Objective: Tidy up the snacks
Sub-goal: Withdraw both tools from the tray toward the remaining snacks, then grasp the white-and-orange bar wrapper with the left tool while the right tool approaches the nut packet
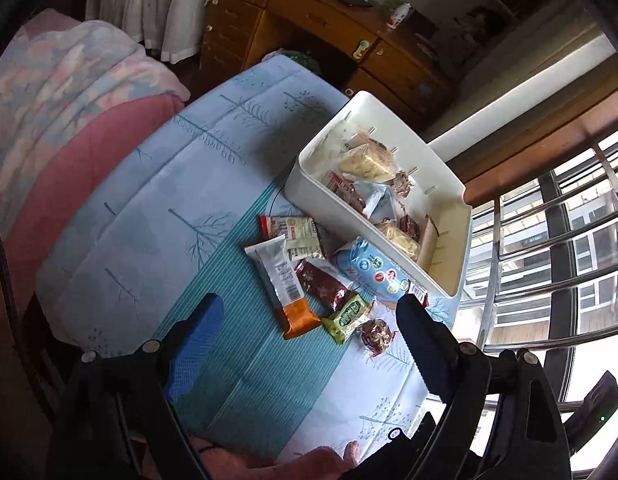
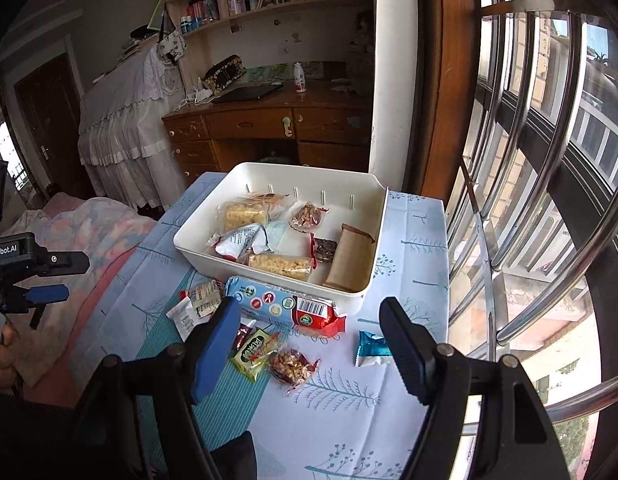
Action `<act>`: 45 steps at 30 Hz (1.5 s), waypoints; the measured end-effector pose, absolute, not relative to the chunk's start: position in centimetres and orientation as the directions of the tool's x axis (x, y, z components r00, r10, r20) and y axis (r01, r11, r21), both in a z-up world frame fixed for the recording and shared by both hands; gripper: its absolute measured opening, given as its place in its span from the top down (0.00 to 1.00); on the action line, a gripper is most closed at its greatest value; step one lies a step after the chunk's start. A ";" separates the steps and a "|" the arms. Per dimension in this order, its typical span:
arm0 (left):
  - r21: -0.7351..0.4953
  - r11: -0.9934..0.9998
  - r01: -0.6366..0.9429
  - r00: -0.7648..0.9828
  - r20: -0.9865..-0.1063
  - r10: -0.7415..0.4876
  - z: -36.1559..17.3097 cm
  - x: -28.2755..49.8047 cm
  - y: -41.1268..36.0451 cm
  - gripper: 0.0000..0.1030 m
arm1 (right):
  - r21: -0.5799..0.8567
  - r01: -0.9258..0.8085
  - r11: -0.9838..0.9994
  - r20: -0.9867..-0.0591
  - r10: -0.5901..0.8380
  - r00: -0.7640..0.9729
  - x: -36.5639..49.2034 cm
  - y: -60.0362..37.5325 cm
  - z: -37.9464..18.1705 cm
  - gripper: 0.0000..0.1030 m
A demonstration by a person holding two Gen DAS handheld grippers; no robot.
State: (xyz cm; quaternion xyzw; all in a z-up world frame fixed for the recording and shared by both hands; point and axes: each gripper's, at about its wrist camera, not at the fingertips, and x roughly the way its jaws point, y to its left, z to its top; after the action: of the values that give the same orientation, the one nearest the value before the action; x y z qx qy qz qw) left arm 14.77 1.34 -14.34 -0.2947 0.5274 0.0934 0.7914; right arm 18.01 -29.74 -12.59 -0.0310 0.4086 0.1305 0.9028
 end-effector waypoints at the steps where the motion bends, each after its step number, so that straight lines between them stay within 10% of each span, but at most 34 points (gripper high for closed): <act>1: -0.367 0.798 -0.478 0.413 -0.896 -0.164 -14.9 14.7 1.5 0.15 | 0.049 -0.261 0.964 -0.750 0.208 0.628 18.0 -29.8 -12.8 0.30; 45: -0.171 0.695 -0.698 -0.059 -0.954 -0.295 -35.0 25.1 0.1 0.16 | -0.148 -0.544 0.826 -0.893 0.125 0.433 18.8 -26.1 -28.2 0.30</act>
State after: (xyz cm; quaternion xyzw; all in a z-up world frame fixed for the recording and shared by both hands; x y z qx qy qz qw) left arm 25.11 0.12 -34.97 -0.3510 0.7074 0.1713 0.5891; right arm 18.81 -26.10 -28.17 -0.2131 0.4918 0.2044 0.8191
